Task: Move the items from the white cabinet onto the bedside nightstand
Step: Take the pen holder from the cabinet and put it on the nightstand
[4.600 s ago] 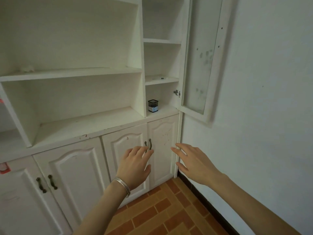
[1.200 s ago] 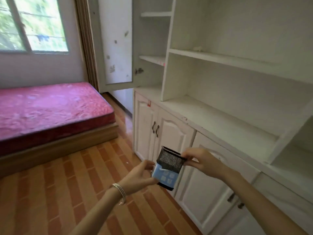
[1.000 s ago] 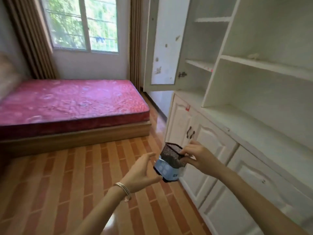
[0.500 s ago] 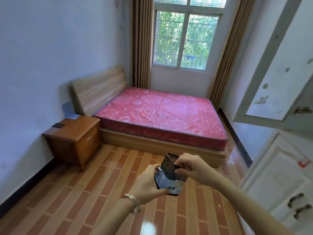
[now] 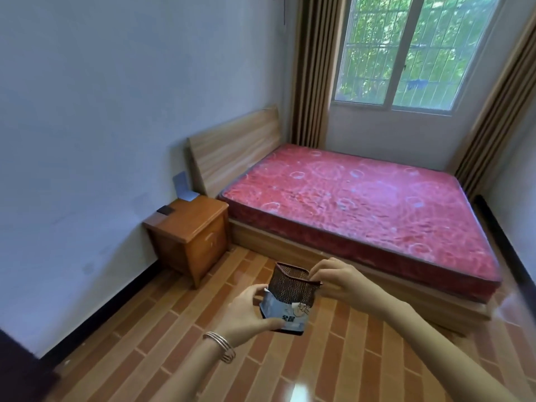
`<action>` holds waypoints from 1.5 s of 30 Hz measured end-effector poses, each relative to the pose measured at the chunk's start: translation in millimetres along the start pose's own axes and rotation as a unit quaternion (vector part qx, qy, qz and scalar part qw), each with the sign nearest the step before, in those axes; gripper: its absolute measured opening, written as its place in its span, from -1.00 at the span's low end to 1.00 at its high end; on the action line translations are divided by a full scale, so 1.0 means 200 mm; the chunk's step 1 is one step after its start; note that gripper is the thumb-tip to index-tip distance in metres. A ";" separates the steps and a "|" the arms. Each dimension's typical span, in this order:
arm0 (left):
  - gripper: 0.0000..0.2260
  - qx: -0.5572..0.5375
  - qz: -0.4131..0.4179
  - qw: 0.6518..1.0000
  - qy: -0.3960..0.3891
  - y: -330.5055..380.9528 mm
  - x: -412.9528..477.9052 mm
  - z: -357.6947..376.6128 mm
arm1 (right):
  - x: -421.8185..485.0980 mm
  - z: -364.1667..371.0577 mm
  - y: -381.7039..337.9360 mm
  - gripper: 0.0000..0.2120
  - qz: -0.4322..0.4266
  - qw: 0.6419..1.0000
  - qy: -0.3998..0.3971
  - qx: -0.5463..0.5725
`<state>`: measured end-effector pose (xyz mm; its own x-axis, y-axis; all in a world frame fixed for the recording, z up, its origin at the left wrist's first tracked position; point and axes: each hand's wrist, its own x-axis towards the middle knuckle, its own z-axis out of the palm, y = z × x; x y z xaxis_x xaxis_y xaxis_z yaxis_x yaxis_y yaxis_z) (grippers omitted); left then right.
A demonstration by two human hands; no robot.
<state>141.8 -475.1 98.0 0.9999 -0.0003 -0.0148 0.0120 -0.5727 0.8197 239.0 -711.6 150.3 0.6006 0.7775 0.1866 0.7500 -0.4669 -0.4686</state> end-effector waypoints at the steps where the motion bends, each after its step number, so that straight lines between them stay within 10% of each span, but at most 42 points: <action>1: -0.31 -0.013 -0.009 1.000 -0.008 -0.04 0.04 -0.02 | 0.07 0.01 0.02 -0.84 -0.001 1.000 -0.001 0.015; 13: 0.05 -0.034 -0.008 0.999 -0.032 -0.49 0.84 -0.58 | 1.19 0.11 0.28 -0.92 0.001 1.000 -0.025 0.007; 27: -0.81 0.042 0.020 0.992 0.116 -0.92 1.55 -1.23 | 2.32 0.34 0.57 -0.90 -0.066 0.996 -0.060 -0.021; 45: -0.81 0.003 -0.131 0.976 0.171 -1.25 2.77 -1.56 | 3.71 0.43 1.44 -0.94 -0.168 0.975 -0.139 0.045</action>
<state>695.5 -76.9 63.2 0.9066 0.4210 -0.0304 0.2690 -0.5207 0.8103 876.8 -232.3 80.9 0.2178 0.9701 0.1069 0.8564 -0.1374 -0.4977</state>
